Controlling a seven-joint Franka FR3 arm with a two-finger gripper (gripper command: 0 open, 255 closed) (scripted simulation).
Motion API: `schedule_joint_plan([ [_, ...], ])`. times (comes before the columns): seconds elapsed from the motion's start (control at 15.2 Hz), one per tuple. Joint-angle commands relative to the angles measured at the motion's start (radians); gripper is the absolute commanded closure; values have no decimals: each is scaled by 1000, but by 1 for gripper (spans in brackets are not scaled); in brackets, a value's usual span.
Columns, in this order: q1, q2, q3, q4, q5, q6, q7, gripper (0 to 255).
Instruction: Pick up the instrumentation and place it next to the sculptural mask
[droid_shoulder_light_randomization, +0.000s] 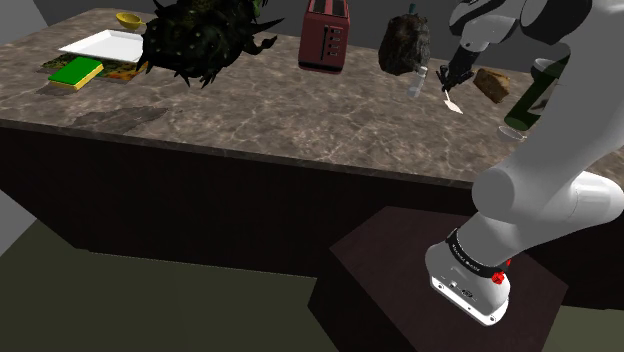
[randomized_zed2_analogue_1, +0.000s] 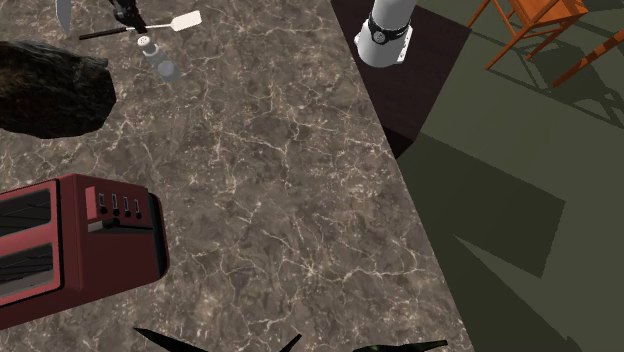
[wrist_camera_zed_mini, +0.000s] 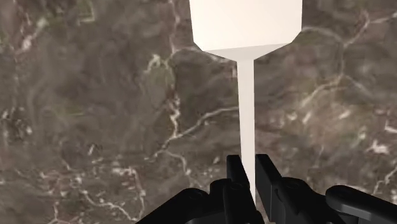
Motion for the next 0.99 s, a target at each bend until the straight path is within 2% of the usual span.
schedule_joint_plan([
  [0.0, 0, 0, 0, -1, 0, 1, 0, 255],
  [0.13, 0, 0, 0, 0, 0, 0, 0, 255],
  [0.2, 0, 0, 0, 0, 0, 0, 0, 0],
  [0.53, 0, 0, 0, 0, 0, 0, 0, 0],
  [0.79, 4, -52, -8, 53, -18, -103, 11, 0],
  [0.92, 4, -52, -8, 53, -18, -103, 11, 0],
])
